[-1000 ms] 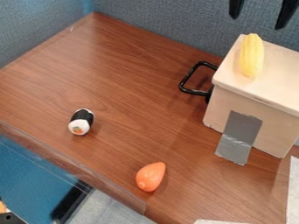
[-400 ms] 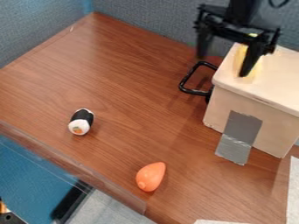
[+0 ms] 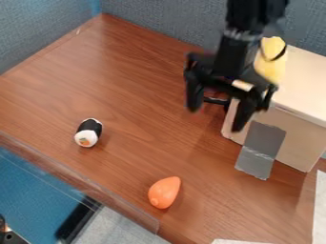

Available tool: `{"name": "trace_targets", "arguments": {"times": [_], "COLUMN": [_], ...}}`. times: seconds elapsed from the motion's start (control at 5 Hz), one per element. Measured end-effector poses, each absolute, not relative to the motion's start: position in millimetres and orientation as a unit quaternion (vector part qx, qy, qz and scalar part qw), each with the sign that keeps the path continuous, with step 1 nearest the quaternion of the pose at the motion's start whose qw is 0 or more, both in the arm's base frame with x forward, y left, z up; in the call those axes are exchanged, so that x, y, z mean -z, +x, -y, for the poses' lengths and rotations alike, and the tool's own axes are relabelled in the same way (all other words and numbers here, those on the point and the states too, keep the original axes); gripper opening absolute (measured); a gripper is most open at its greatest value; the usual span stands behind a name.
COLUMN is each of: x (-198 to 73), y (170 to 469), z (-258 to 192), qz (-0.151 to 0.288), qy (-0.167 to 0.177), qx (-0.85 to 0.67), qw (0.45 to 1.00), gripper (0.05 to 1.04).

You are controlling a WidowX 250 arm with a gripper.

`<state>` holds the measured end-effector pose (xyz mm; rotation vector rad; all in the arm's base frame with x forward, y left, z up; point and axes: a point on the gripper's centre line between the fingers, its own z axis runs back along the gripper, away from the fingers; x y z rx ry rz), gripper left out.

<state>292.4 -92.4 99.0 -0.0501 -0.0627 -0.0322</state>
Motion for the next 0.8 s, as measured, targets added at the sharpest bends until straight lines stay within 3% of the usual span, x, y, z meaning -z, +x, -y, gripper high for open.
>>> {"name": "trace_targets", "arguments": {"times": [0.4,0.8], "x": [-73.3,-41.7], "y": [253.3,250.5], "z": [92.2,72.2], "qz": [0.026,0.012], "qy": [-0.022,0.005], "qx": [0.047,0.071], "qw": [0.998,0.997], "gripper": [0.999,0.999]}}
